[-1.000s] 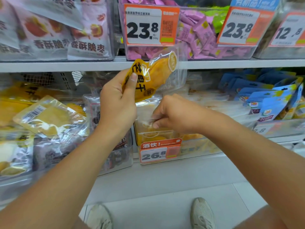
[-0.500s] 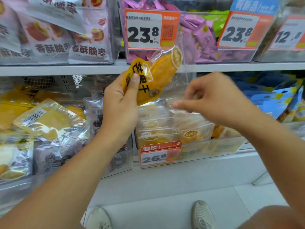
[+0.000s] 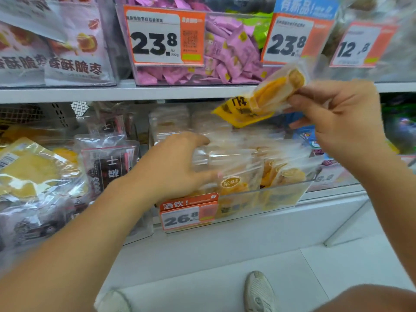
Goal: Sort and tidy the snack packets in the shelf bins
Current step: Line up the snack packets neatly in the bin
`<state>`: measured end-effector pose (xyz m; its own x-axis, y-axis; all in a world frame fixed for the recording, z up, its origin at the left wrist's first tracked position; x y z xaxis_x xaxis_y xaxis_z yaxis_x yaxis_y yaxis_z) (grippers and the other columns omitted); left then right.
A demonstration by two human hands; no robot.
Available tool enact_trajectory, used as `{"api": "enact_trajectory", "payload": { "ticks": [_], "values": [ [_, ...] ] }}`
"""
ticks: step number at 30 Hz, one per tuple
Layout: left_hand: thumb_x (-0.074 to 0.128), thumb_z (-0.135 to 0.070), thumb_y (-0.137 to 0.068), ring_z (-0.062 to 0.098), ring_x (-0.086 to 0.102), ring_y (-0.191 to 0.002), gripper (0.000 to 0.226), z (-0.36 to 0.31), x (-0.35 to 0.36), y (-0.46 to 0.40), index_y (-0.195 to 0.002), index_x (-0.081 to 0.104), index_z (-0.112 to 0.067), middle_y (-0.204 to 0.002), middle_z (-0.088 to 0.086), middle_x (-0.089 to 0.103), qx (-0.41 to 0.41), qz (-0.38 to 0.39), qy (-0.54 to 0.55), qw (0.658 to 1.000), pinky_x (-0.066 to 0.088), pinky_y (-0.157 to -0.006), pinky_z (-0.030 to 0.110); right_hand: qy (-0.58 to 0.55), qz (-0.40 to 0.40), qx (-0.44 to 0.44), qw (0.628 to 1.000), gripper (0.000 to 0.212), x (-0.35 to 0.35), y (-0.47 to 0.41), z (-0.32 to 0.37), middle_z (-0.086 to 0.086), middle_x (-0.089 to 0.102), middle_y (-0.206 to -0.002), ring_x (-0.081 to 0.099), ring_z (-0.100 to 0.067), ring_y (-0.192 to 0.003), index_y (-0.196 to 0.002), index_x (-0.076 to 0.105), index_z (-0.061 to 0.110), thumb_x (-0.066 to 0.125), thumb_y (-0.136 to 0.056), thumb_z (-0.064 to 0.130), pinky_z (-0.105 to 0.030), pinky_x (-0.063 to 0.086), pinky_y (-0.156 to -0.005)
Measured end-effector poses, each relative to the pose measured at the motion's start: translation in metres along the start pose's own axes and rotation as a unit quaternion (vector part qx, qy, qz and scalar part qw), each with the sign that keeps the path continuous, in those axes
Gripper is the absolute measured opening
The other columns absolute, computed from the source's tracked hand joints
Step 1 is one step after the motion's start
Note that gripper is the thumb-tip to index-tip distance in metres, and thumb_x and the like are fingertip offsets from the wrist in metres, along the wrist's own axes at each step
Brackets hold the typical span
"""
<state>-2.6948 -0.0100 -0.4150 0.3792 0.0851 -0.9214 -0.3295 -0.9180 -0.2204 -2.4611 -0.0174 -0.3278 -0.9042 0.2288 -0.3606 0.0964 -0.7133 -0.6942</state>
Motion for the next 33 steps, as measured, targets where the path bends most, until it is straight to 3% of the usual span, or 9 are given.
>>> {"api": "enact_trajectory", "payload": {
  "ticks": [4,6,11,13,17,20,22,25,33],
  "values": [
    [0.06,-0.082,-0.07,0.018,0.051,-0.13,0.091,-0.01,0.01,-0.008,-0.144,0.041,-0.032,-0.144,-0.009,0.051,0.001,0.029,-0.032,0.999,0.047,-0.102,0.042,0.142,0.079,0.006,0.987,0.013,0.021,0.002,-0.018,-0.011,0.075,-0.081,0.071,-0.017,-0.07,-0.093,0.078,0.015,0.067,-0.093,0.008,-0.032,0.061,-0.066],
    [0.056,-0.088,-0.067,0.018,0.055,-0.12,0.092,-0.007,0.012,-0.006,-0.139,0.04,-0.034,-0.136,-0.01,0.055,-0.037,0.058,-0.021,0.997,0.047,-0.091,0.035,0.142,0.133,0.042,0.98,0.013,0.032,0.005,-0.027,-0.009,0.074,-0.078,0.071,-0.011,-0.071,-0.092,0.078,0.015,0.069,-0.091,0.005,-0.027,0.06,-0.063],
    [0.032,-0.092,-0.068,0.016,0.038,-0.083,0.06,-0.005,0.017,0.005,-0.091,0.027,-0.037,-0.085,-0.009,0.037,-0.05,0.142,-0.069,0.986,0.034,-0.072,0.033,0.171,0.184,0.066,0.966,0.012,0.036,0.001,-0.034,0.0,0.075,-0.078,0.07,-0.005,-0.07,-0.092,0.08,0.011,0.071,-0.089,0.004,-0.024,0.058,-0.065],
    [0.028,-0.094,-0.067,0.016,0.042,-0.085,0.06,-0.006,0.017,0.008,-0.09,0.033,-0.038,-0.086,-0.011,0.04,-0.042,0.151,-0.061,0.986,0.037,-0.073,0.033,0.204,0.23,0.074,0.949,0.012,0.053,0.003,-0.04,0.004,0.075,-0.076,0.069,-0.003,-0.07,-0.091,0.08,0.017,0.072,-0.089,0.008,-0.022,0.058,-0.068],
    [0.024,-0.093,-0.07,0.018,0.052,-0.101,0.085,-0.004,0.02,0.011,-0.128,0.044,-0.034,-0.12,-0.007,0.059,-0.038,0.15,-0.084,0.984,0.041,-0.08,0.034,0.283,0.294,0.068,0.91,0.011,0.083,-0.004,-0.047,0.0,0.072,-0.078,0.066,-0.012,-0.076,-0.089,0.077,0.019,0.067,-0.094,0.021,-0.038,0.055,-0.078],
    [0.01,-0.084,-0.078,0.016,0.055,-0.1,0.074,-0.004,0.016,0.009,-0.113,0.05,-0.032,-0.111,-0.005,0.06,-0.056,0.125,-0.032,0.99,0.044,-0.083,0.037,0.326,0.331,0.062,0.883,0.026,0.099,-0.009,-0.043,0.0,0.068,-0.08,0.061,-0.019,-0.08,-0.09,0.074,0.019,0.06,-0.096,0.041,-0.041,0.052,-0.078],
    [0.017,-0.072,-0.09,0.01,0.054,-0.088,0.05,0.001,0.01,0.003,-0.096,0.049,-0.034,-0.093,-0.01,0.058,-0.07,0.088,0.017,0.993,0.042,-0.076,0.034,0.32,0.311,0.034,0.894,0.023,0.105,-0.013,-0.035,0.004,0.067,-0.077,0.061,-0.019,-0.08,-0.091,0.075,0.023,0.062,-0.095,0.041,-0.039,0.051,-0.076],
    [0.043,-0.051,-0.101,0.013,0.059,-0.093,0.028,0.009,0.001,-0.01,-0.109,0.061,-0.03,-0.1,-0.011,0.064,-0.085,0.015,0.048,0.995,0.047,-0.078,0.034,0.289,0.297,0.022,0.91,0.013,0.113,-0.019,-0.035,0.001,0.07,-0.075,0.062,-0.018,-0.075,-0.088,0.079,0.02,0.071,-0.091,0.029,-0.039,0.052,-0.075],
    [0.046,-0.044,-0.101,0.016,0.059,-0.078,0.026,0.003,0.013,-0.018,-0.084,0.061,-0.031,-0.081,-0.011,0.063,-0.063,0.005,0.001,0.998,0.043,-0.062,0.033,0.308,0.404,0.083,0.857,0.019,0.139,-0.015,-0.067,-0.006,0.063,-0.067,0.049,-0.012,-0.065,-0.081,0.078,0.013,0.071,-0.09,0.028,-0.032,0.051,-0.07]
  ]
}}
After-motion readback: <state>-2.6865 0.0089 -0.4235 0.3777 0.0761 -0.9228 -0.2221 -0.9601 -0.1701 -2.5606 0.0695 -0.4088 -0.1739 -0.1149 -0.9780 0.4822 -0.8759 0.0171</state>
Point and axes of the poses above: each hand's wrist, its own y-axis away from the middle knuckle, its own x-axis out of the palm, z = x × y, the point moved 9 cm from there along -y, towards the middle knuckle
